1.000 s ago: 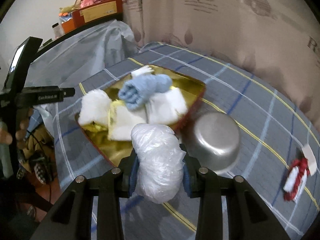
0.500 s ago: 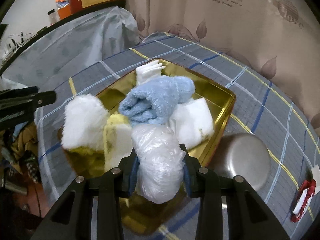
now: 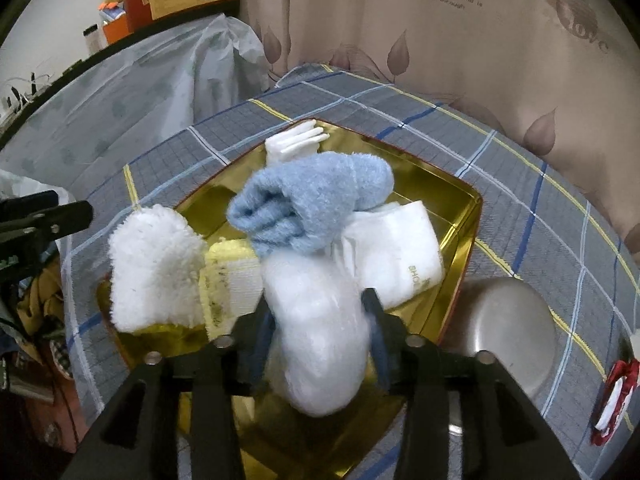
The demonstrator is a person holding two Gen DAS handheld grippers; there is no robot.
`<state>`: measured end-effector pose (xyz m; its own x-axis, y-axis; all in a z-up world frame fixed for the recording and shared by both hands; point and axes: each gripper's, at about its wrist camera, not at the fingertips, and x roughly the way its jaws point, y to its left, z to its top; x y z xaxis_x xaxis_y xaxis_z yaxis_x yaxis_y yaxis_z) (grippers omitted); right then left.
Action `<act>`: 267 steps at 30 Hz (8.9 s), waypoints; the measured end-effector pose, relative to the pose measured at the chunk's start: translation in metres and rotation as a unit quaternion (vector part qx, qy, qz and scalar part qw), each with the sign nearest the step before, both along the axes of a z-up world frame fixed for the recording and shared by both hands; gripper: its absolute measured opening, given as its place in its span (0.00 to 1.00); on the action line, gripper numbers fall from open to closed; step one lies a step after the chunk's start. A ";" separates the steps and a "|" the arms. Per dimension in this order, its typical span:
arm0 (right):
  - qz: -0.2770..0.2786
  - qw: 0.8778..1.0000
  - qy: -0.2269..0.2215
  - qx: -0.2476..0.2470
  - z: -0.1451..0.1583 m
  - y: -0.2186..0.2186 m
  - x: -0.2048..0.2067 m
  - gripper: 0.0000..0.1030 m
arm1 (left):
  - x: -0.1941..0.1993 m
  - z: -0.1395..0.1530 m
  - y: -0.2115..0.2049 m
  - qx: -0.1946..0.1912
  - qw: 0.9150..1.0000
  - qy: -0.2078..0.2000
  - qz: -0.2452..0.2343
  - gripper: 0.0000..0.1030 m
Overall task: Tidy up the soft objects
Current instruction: 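Carry the white plastic bag into the gold tin and open the right tool, then move the right tool back to the pile and grasp the white foam block, then grasp the red-and-white printed bag with the left tool while the right tool holds the foam block, then carry the red-and-white bag into the gold tin and open the left tool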
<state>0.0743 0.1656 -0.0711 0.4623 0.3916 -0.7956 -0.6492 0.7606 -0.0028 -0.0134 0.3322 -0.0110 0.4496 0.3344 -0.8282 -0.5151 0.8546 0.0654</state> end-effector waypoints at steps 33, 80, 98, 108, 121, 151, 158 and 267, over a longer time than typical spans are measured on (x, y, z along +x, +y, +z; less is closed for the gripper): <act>-0.157 0.985 -0.050 0.044 0.045 -0.190 -0.005 0.75 | -0.004 0.006 0.001 0.011 1.000 -0.008 0.011 0.59; -0.381 0.922 -0.024 0.063 0.001 -0.435 0.111 0.69 | 0.075 0.037 -0.173 0.059 0.985 0.022 -0.162 0.59; -0.437 0.899 -0.017 0.033 -0.049 -0.506 -0.004 0.69 | 0.150 0.010 -0.392 -0.070 0.917 0.000 -0.393 0.59; -0.435 0.900 -0.011 0.017 -0.052 -0.502 0.000 0.71 | 0.191 -0.022 -0.487 -0.078 0.902 0.028 -0.425 0.60; -0.435 0.900 -0.010 0.020 -0.052 -0.502 -0.001 0.72 | 0.217 -0.069 -0.515 -0.058 0.907 0.045 -0.415 0.60; -0.435 0.901 -0.010 0.009 -0.055 -0.502 0.000 0.72 | 0.200 -0.059 -0.498 -0.078 0.911 0.007 -0.405 0.22; -0.434 0.901 -0.010 0.007 -0.056 -0.502 0.001 0.73 | 0.179 -0.046 -0.486 -0.091 0.904 0.000 -0.417 0.22; -0.435 0.900 -0.006 0.005 -0.055 -0.506 0.003 0.76 | 0.123 0.016 -0.073 -0.066 0.979 0.041 -0.188 0.49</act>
<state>0.0771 -0.3401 -0.1265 0.6056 -0.1165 -0.7872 0.1932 0.9812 0.0034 0.1091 0.2597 0.0046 0.4513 0.0450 -0.8912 -0.1594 0.9867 -0.0309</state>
